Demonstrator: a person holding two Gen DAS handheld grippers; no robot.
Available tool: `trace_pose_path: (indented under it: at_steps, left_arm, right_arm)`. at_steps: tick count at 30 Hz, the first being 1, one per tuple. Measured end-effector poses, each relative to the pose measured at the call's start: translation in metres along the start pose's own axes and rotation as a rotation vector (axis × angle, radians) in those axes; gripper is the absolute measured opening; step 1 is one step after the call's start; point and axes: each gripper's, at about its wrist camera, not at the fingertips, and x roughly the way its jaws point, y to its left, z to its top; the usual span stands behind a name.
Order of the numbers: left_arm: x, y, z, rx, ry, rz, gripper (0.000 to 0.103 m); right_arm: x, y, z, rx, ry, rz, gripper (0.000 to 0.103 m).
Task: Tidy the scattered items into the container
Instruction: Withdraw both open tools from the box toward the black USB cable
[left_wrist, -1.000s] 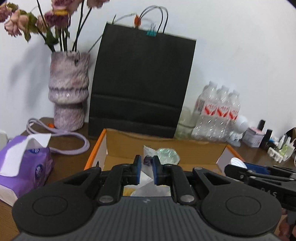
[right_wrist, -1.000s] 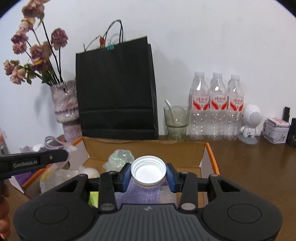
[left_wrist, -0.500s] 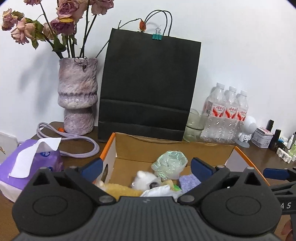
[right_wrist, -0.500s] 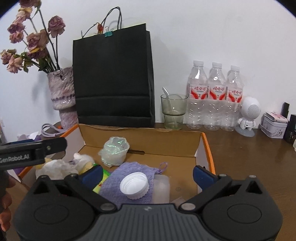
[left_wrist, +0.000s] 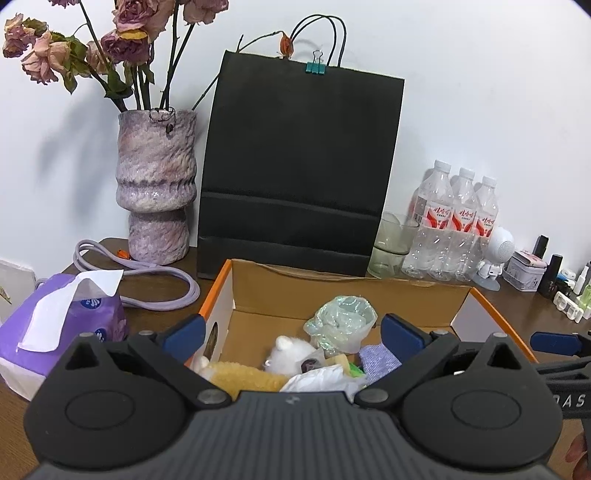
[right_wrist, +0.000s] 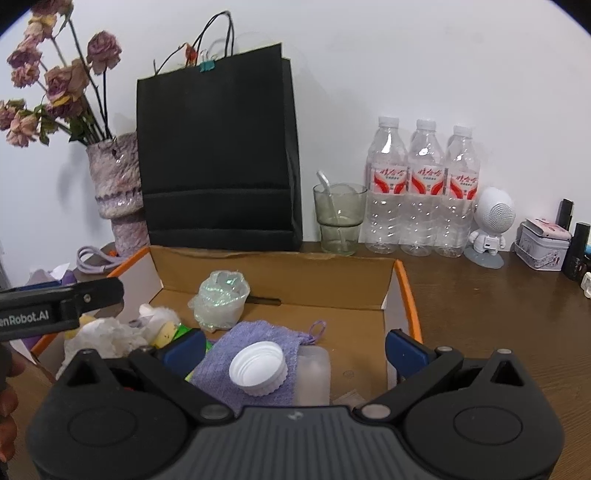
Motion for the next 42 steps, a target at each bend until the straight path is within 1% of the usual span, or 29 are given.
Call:
trace_pose_path:
  at_steps: [7,13,20,28,32,37,42]
  left_arm:
    - [-0.025,0.001,0.002,-0.004,-0.032,-0.024,0.103]
    - [-0.055,0.008,-0.012,0.017,-0.028,-0.020,0.103]
    - [-0.088,0.017,-0.043,0.048,0.025,0.003,0.103]
    - [-0.128,0.035,-0.082,0.046,0.086,0.025,0.103]
    - [-0.142,0.042,-0.099,0.043,0.121,0.018,0.103]
    - [-0.147,0.044,-0.118,0.042,0.174,-0.004,0.103]
    - [-0.141,0.039,-0.129,0.056,0.222,-0.016,0.103]
  right_arm:
    - [-0.019,-0.003,0.001,0.015,-0.030,0.003,0.103]
    - [-0.039,0.001,-0.015,-0.007,-0.025,-0.007,0.103]
    - [-0.066,0.010,-0.052,-0.017,0.022,-0.003,0.103]
    - [-0.095,0.024,-0.096,-0.042,0.074,0.019,0.103]
    - [-0.106,0.031,-0.116,-0.052,0.102,0.035,0.103]
    - [-0.114,0.040,-0.133,-0.063,0.125,0.064,0.103]
    - [-0.114,0.056,-0.141,-0.114,0.136,0.090,0.103]
